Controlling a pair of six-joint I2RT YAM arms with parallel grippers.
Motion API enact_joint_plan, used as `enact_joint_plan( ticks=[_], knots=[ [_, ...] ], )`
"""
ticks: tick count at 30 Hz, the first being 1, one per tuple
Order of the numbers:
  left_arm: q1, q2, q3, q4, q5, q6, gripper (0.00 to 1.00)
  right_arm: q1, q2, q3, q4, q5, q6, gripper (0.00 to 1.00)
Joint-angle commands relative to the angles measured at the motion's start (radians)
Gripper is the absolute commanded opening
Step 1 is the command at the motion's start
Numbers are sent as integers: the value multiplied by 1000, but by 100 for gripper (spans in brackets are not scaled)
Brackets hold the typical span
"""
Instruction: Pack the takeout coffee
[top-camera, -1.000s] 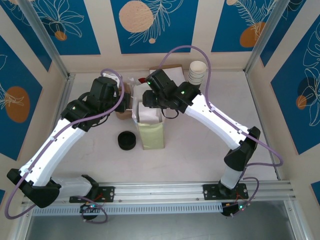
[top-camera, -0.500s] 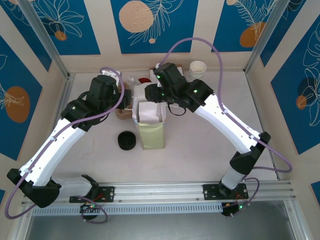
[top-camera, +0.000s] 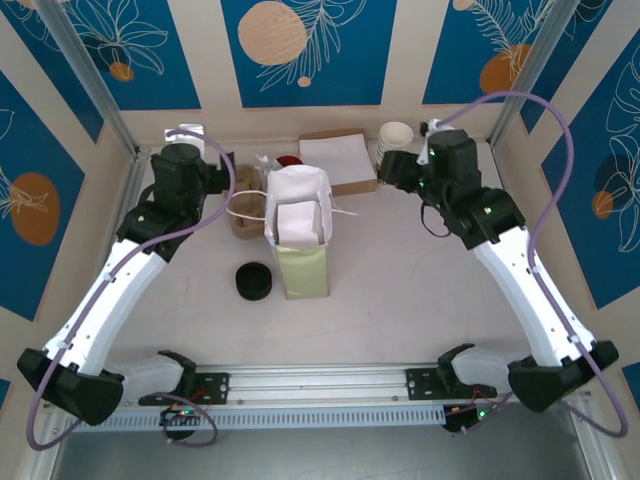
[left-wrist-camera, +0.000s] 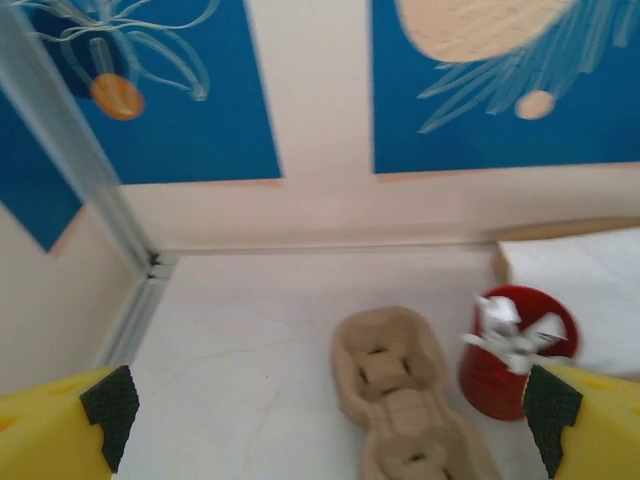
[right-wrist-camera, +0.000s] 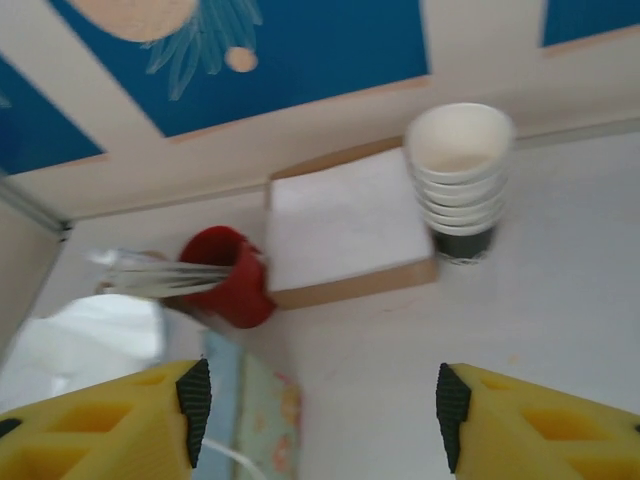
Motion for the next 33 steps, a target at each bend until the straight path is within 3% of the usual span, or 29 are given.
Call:
enact_joint_plan(
  ticks=[1, 5, 13, 20, 30, 33],
  knots=[
    [101, -53, -99, 167, -49, -3, 100, -90, -66, -112, 128, -42, -40, 67],
    [212, -82, -267, 278, -4, -53, 100, -206, -103, -266, 223, -44, -50, 79],
    [253, -80, -564, 538, -55, -63, 100, -387, -141, -633, 553, -58, -34, 99],
    [263, -2, -773, 801, -87, -80, 100, -423, -32, -860, 868, 33, -125, 99],
    [279, 133, -817, 875, -82, -41, 100, -432, 241, -925, 1155, -54, -213, 99],
    [279, 139, -829, 897, -5, -6, 100, -406, 274, -948, 1232, -73, -257, 99]
  ],
)
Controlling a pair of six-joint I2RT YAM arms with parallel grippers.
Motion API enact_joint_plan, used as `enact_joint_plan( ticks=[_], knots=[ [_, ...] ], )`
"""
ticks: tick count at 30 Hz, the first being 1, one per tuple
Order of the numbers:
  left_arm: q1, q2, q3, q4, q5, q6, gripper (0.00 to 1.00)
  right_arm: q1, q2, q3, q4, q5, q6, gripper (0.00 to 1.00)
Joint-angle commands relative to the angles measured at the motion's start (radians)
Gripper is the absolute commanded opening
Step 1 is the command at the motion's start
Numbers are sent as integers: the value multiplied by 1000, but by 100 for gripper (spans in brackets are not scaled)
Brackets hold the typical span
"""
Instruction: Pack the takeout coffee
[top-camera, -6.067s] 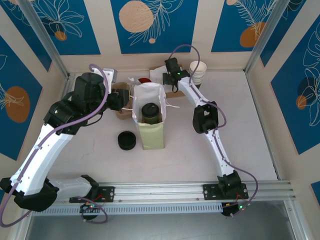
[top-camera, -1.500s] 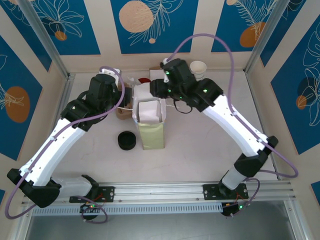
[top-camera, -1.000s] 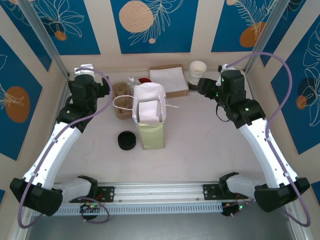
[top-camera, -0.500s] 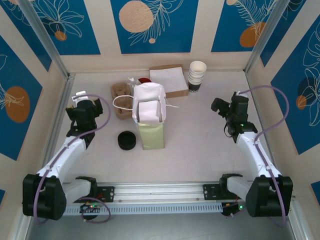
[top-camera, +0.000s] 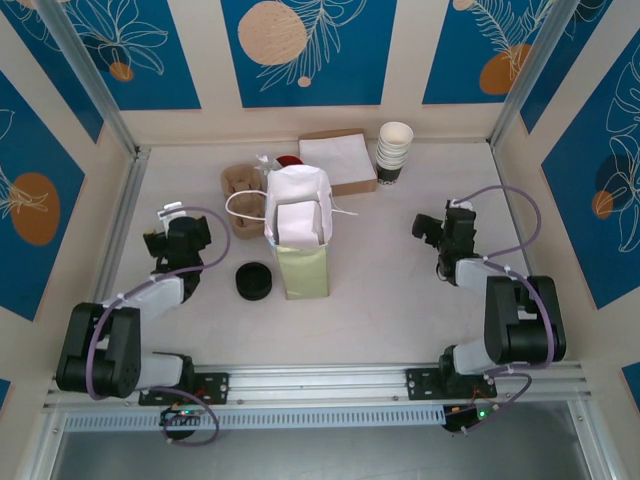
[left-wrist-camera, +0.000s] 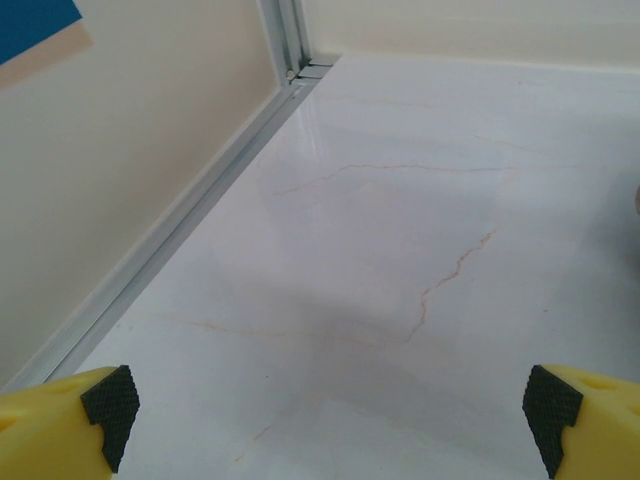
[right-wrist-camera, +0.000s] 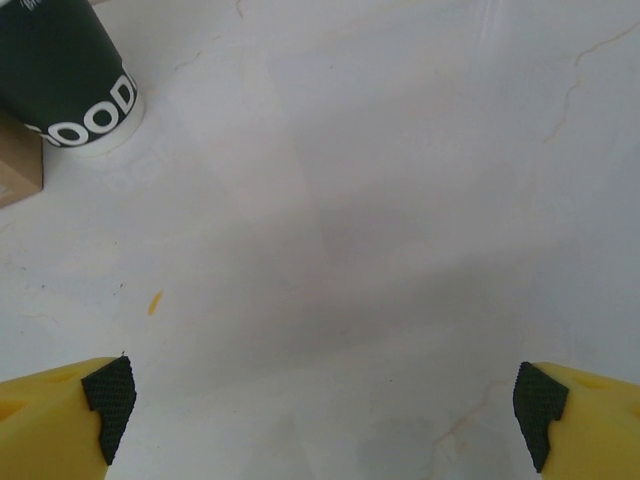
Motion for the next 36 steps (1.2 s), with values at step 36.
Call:
enact_joint_plan(
  ticks=[36],
  knots=[
    [2, 224, -124, 447, 337, 174, 100, 24, 67, -134, 419, -225, -159, 99]
  ],
)
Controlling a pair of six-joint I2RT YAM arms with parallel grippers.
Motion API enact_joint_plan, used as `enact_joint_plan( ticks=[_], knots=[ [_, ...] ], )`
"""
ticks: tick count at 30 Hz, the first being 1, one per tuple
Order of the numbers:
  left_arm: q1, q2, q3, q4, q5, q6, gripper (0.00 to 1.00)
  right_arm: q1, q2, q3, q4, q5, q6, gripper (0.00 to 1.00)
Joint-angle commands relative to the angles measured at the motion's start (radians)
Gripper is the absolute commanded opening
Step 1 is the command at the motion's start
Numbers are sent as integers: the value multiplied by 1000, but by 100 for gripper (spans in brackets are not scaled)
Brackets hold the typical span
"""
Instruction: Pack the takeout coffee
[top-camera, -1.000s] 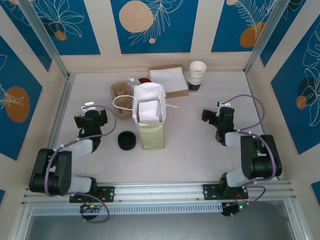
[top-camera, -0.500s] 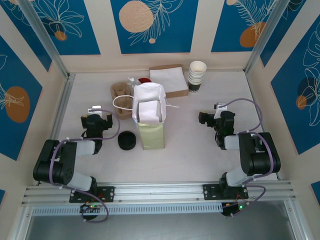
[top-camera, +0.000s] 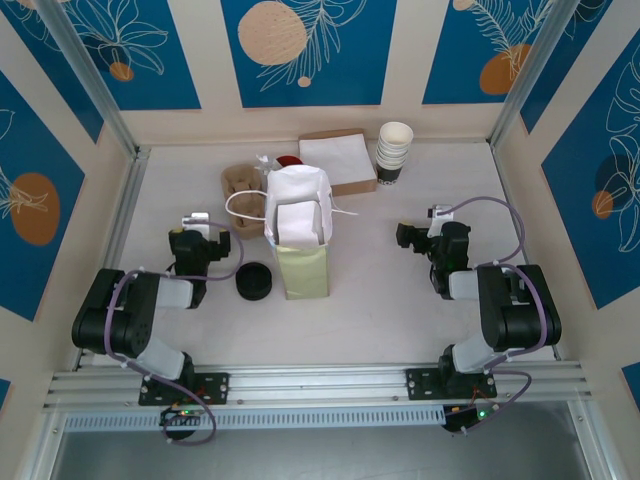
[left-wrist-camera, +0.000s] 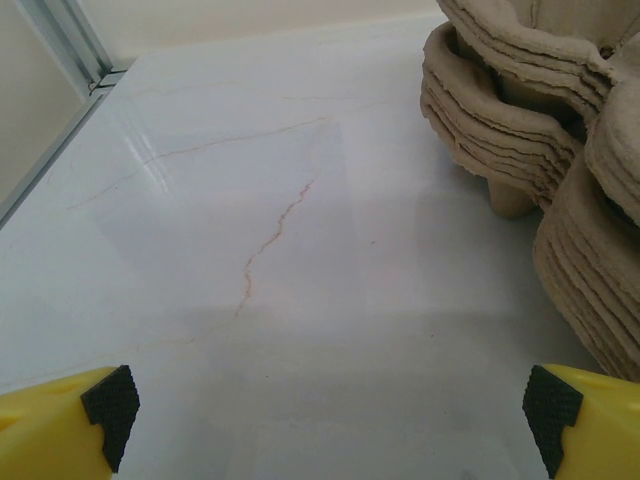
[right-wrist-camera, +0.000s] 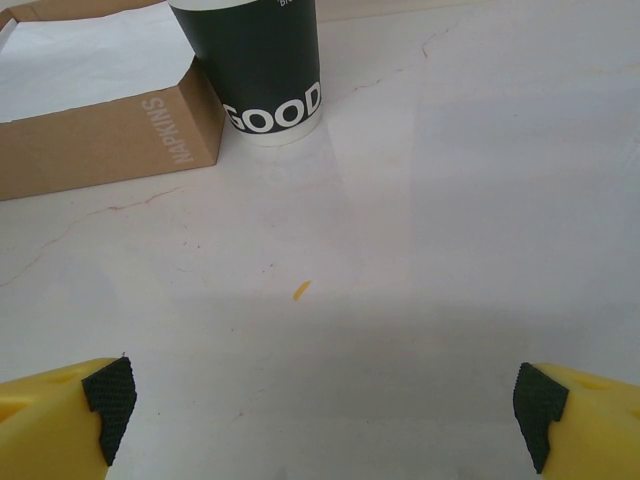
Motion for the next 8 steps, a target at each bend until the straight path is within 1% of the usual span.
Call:
enact_joint_plan(
  ticks=[1, 8],
  knots=[
    [4, -2, -4, 41, 21, 9, 100, -4, -1, 7, 37, -11, -26, 99],
    [12, -2, -2, 35, 38, 6, 100, -4, -1, 8, 36, -11, -25, 99]
  ],
)
